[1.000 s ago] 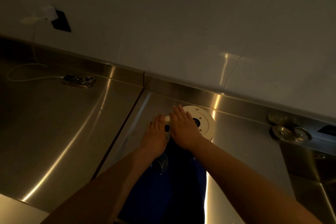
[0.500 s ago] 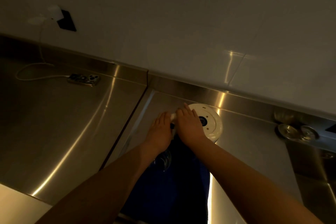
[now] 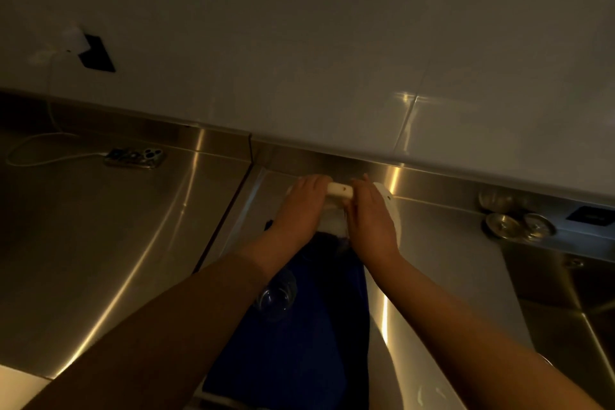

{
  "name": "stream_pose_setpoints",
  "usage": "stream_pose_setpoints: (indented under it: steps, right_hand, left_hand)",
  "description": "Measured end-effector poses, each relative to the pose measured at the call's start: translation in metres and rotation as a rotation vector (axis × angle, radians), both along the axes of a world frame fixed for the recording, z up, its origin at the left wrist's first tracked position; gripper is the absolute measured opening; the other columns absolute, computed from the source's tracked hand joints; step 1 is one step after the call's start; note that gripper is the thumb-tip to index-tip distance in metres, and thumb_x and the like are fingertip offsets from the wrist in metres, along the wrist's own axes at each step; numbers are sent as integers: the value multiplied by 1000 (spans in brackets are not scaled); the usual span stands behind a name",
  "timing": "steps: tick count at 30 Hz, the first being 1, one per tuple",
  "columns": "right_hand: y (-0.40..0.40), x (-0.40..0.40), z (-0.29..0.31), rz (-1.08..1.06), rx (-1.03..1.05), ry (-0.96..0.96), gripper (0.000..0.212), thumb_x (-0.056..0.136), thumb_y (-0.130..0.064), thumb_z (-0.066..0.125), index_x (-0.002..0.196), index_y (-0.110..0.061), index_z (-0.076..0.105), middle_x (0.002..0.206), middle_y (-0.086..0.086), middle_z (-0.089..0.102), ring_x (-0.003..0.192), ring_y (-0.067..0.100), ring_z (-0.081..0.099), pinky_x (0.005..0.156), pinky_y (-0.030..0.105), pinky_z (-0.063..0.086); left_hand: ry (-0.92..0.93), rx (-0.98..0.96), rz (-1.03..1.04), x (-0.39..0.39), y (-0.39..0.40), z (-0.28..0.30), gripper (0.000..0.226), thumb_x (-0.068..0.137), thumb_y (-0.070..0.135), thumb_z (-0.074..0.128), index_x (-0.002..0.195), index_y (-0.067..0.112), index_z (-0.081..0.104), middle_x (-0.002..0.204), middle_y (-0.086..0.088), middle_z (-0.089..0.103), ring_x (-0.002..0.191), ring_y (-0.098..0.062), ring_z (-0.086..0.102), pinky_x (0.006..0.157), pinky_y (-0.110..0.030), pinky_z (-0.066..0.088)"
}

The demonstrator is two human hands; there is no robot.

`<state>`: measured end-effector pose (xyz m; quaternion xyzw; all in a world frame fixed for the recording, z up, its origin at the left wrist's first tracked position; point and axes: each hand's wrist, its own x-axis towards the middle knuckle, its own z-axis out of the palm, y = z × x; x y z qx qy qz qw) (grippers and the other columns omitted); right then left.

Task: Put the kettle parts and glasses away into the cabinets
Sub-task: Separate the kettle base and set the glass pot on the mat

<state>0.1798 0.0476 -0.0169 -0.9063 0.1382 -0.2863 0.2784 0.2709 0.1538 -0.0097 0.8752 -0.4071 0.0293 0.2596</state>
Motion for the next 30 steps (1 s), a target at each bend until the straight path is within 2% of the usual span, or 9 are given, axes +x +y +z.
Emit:
stream_pose_setpoints:
  steps: [4,9,13,17,20,22,25,28,30]
  right_hand:
    - [0,-4,-9,-2,178,-56,29,95,-13,50,124,-10,50,125,13,53,120,30,47,98,44,41]
    - [8,-18,-22,72,279,-75,25,95,-15,50,112,-33,45,106,1,56,93,12,55,77,20,43]
    - [11,-29,-32,92,315,-59,30,95,-18,51,120,-33,43,112,-5,54,99,5,52,84,16,42]
    - [3,-34,-32,78,265,-15,26,95,-18,51,116,-32,43,107,-6,53,93,3,50,78,8,36]
    - [-7,-41,-38,71,174,49,30,95,-15,50,124,-23,45,111,-2,53,94,6,50,77,5,33]
    - [-12,-43,-41,103,46,72,41,90,-6,56,128,-16,45,115,5,53,100,14,51,85,12,36]
    - [-17,-38,-43,126,-188,157,66,76,0,68,135,-9,40,123,17,53,107,29,53,92,37,45]
    - [-13,-27,-36,206,-312,197,77,72,-2,72,139,-7,35,129,18,51,113,31,52,96,41,42]
    - [-6,-18,-30,271,-369,203,81,69,-4,75,139,-3,35,131,19,50,117,33,50,98,44,41]
  left_hand:
    - [-172,-2,-87,3,-1,11,56,65,-11,71,118,-2,58,118,-24,59,111,-41,55,103,-49,35]
    - [-272,193,-155,-4,7,8,64,69,-11,66,130,1,51,131,-21,51,126,-37,44,114,-46,19]
    - [-289,189,-187,-11,13,-2,65,63,-12,71,124,0,56,126,-21,57,122,-39,50,108,-48,28]
    - [-263,112,-160,-17,12,-4,65,67,-15,65,128,3,54,132,-20,53,129,-37,43,110,-40,14]
    - [-173,101,-97,-16,12,-13,72,76,-10,61,141,10,39,146,-13,38,139,-30,27,113,-33,1]
    - [-99,128,-108,-21,11,-18,77,81,-5,61,147,14,27,154,-9,25,143,-26,16,117,-35,2]
    - [-23,178,-97,-31,8,-20,87,83,-6,60,151,16,11,159,-6,8,146,-22,4,117,-34,5]
    - [1,144,-48,-35,6,-24,84,88,-10,50,151,15,1,159,-4,-1,146,-19,-2,115,-27,-2]
    - [82,86,9,-34,7,-29,82,91,-8,45,150,17,-6,159,-2,-5,146,-18,-2,114,-25,-2]
